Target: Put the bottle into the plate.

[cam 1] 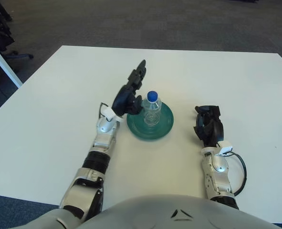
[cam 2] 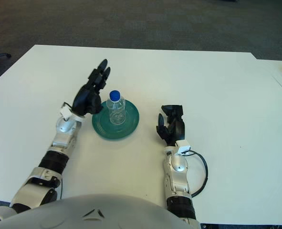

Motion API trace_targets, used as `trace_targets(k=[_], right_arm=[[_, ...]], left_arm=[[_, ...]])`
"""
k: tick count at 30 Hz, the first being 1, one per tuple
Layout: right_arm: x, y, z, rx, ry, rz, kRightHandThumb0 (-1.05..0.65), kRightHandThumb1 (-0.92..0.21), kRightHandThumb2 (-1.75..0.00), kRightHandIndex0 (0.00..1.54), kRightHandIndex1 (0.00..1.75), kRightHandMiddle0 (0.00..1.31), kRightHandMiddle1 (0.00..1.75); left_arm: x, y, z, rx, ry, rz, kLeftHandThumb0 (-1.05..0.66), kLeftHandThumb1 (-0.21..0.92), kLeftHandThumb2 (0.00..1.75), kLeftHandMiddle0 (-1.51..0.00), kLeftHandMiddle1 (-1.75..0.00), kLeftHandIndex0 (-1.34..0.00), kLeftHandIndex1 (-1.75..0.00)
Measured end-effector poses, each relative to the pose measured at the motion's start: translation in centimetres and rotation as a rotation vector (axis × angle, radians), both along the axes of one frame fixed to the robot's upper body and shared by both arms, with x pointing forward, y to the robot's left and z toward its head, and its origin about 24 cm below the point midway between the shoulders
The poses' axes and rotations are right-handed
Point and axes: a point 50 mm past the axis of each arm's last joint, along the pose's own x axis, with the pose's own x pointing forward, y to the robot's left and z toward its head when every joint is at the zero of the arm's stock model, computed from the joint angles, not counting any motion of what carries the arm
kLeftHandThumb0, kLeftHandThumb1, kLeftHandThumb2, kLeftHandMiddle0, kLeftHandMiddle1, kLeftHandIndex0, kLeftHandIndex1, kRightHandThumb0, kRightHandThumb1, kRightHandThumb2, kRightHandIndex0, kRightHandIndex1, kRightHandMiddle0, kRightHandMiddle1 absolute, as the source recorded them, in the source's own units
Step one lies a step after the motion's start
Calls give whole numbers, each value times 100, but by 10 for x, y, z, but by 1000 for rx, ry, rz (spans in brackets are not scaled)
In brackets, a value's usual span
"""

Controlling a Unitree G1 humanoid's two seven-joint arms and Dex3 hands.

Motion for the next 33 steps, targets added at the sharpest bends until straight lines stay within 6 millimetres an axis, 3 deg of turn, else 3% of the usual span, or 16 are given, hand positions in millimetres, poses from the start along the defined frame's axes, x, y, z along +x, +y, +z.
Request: trace_targets(k=[7, 11, 19, 28, 33], right_arm=[[0, 0, 0, 0, 3, 0, -35, -92, -53, 48, 97, 19, 175], [-1, -1, -1, -2, 4, -2, -35, -92, -53, 48, 97, 19, 175], [1, -2, -1, -7, 7, 4, -35, -92, -53, 48, 99, 19, 175], [5, -3, -1, -7, 10, 4, -35, -92, -53, 49, 97, 19, 175], [5, -6, -2, -9, 12, 3, -35, -92, -53, 51, 93, 19, 175]], left_arm=[[1, 46, -13, -6, 47, 42, -105, 92, 94, 0, 0, 0, 0], [-1, 63, -19, -4, 55, 96, -105, 92, 101, 0, 0, 0, 0], [-6, 77, -25, 17, 20, 220, -105, 92, 111, 0, 0, -2, -1], [-8, 96, -40, -48, 99, 314, -105, 92, 126, 0, 0, -4, -3], [-6, 91, -52, -109, 164, 331, -104, 92, 129, 0, 0, -5, -5]])
